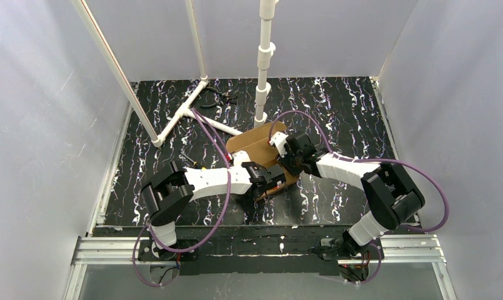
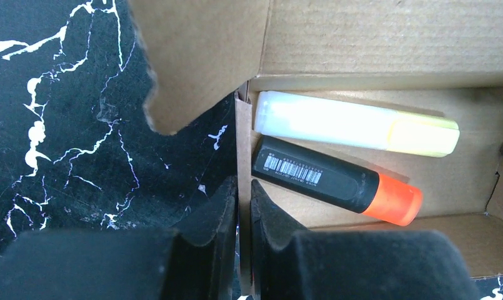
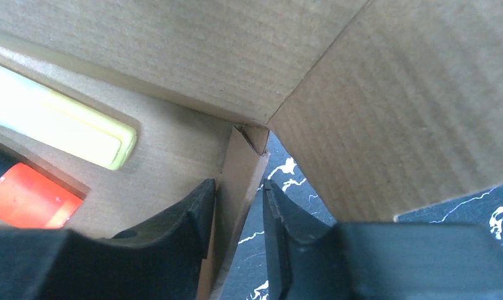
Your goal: Fold the paper box
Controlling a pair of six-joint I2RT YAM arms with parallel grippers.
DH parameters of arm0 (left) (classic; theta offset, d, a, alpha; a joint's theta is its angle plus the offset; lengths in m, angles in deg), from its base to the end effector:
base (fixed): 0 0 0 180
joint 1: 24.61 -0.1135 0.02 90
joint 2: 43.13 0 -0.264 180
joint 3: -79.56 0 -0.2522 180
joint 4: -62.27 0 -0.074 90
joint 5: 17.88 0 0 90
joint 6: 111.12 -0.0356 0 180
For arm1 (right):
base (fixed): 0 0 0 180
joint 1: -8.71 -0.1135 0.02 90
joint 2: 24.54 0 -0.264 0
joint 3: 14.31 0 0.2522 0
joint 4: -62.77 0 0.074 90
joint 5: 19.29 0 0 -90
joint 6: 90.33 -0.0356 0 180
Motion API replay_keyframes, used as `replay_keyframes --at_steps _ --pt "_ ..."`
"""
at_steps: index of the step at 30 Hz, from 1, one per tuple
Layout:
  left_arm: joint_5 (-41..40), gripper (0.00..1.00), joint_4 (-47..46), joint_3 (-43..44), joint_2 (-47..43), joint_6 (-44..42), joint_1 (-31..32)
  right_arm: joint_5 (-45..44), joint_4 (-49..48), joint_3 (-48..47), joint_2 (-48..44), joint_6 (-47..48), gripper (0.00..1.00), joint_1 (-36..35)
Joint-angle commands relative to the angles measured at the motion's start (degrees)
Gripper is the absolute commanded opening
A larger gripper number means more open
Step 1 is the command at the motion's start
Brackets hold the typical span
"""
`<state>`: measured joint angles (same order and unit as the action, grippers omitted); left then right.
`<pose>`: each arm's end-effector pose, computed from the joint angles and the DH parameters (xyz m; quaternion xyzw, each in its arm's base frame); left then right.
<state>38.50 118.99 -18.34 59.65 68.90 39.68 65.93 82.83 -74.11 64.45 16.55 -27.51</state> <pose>0.1639 -0.2950 0.1807 -0.2428 0.9205 -0.0385 0.3036 0.2494 0.1790 0.1715 -0.4057 0.8443 0.0199 0.3495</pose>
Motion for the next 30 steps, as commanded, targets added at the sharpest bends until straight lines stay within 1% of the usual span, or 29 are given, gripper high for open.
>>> replay_keyframes --at_steps 1,5,9,14,15,21,23,26,30 --pt "-3.4 0.11 2.9 0.0 -1.9 -0.6 0.1 1.9 0.8 -0.5 -0.7 1.3 0.45 1.2" --pt "-3.0 0.13 2.8 -0.1 -2.0 -0.6 0.2 6.5 1.5 -0.6 -2.0 1.7 0.52 2.9" --pt "-2.7 0.16 1.9 -0.5 -1.7 -0.8 0.1 10.3 2.2 -0.7 -3.3 1.9 0.57 5.4" --pt "-2.5 0.17 1.8 -0.1 -1.6 -1.4 0.1 13.2 2.5 -0.6 -4.3 2.4 0.58 6.8" --pt "-2.4 0.19 1.8 -0.1 -1.7 -1.4 0.1 13.6 2.5 -0.7 -4.3 2.5 0.58 6.8" --pt "-2.4 0.2 1.8 -0.7 -2.5 -1.2 0.1 12.9 1.1 -0.6 -4.3 1.7 0.59 6.8" --pt "-2.5 0.23 1.7 -0.5 -2.7 -1.4 0.1 11.7 0.5 -0.8 -3.7 1.2 0.58 6.7" --pt "-2.5 0.23 1.7 -0.3 -2.8 -1.7 0.1 9.7 -0.2 -0.8 -2.6 0.8 0.54 6.4" --pt "-2.5 0.23 1.4 -0.3 -2.7 -1.8 0.1 8.4 -1.2 -0.5 -1.5 0.4 0.39 5.6"
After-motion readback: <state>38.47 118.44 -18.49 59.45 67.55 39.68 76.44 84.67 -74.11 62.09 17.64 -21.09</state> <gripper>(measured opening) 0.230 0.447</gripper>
